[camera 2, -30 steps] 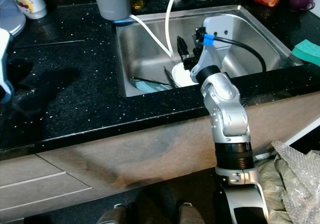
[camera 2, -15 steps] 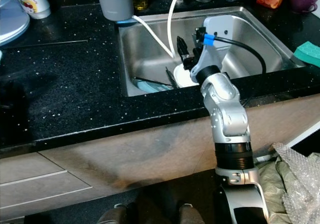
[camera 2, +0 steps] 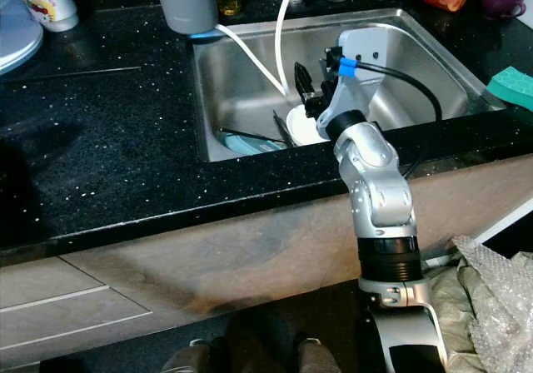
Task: Kitchen organization
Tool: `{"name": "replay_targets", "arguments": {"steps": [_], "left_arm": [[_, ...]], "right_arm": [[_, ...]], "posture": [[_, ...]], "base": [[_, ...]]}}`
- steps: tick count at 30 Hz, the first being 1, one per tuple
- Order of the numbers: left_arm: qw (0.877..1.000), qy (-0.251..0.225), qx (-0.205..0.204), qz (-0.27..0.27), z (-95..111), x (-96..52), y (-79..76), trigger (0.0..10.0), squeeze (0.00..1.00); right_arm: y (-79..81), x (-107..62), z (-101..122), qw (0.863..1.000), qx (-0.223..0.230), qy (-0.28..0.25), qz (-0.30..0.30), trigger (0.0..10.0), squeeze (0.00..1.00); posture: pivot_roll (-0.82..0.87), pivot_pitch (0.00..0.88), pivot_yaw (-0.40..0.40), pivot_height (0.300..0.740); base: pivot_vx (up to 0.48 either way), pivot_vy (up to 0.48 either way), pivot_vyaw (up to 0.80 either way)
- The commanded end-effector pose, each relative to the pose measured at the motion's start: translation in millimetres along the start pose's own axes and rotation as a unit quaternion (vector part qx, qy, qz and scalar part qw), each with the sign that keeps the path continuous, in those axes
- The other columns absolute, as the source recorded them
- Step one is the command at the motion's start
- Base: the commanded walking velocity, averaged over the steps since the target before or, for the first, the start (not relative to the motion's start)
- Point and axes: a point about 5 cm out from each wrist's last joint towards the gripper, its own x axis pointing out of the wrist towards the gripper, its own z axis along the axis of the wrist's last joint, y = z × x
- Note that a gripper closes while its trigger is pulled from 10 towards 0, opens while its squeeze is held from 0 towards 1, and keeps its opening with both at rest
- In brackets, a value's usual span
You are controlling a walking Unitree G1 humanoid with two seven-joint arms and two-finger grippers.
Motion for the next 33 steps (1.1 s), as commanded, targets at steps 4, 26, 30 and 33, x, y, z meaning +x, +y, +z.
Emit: {"name": "replay_targets", "arguments": {"steps": [4, 26, 30, 33], "left_arm": [[0.998, 0.049, 0.019, 0.031, -16, 1.9, 14.7, 10.0, 0.0], [0.997, 0.062, 0.033, -0.001, -30, 4.5, -2.3, 1.8, 0.0], [0.997, 0.066, 0.034, 0.001, -33, 4.4, -0.8, 0.0, 0.0], [0.997, 0.067, 0.032, 0.002, -34, 4.2, -0.4, 0.0, 0.0]], "right_arm": [[-0.9, -1.0, -2, 1.0, 0.003, -0.001, -0.003, 10.0, 0.0], [-1.8, -2.3, -1, 1.0, 0.0, -0.003, -0.004, 10.0, 0.0], [-1.9, -2.6, -1, 1.0, 0.0, -0.003, -0.003, 10.0, 0.0], [-1.3, -2.1, -1, 1.0, 0.0, -0.003, -0.002, 10.0, 0.0]], "posture": [[0.06, 0.161, -0.003, 0.74], [0.05, 0.149, 0.003, 0.74], [0.05, 0.145, 0.002, 0.74], [0.05, 0.147, 0.001, 0.74]], "base": [[0.0, 0.0, 0.0], [0.0, 0.0, 0.0], [0.0, 0.0, 0.0], [0.0, 0.0, 0.0]]}}
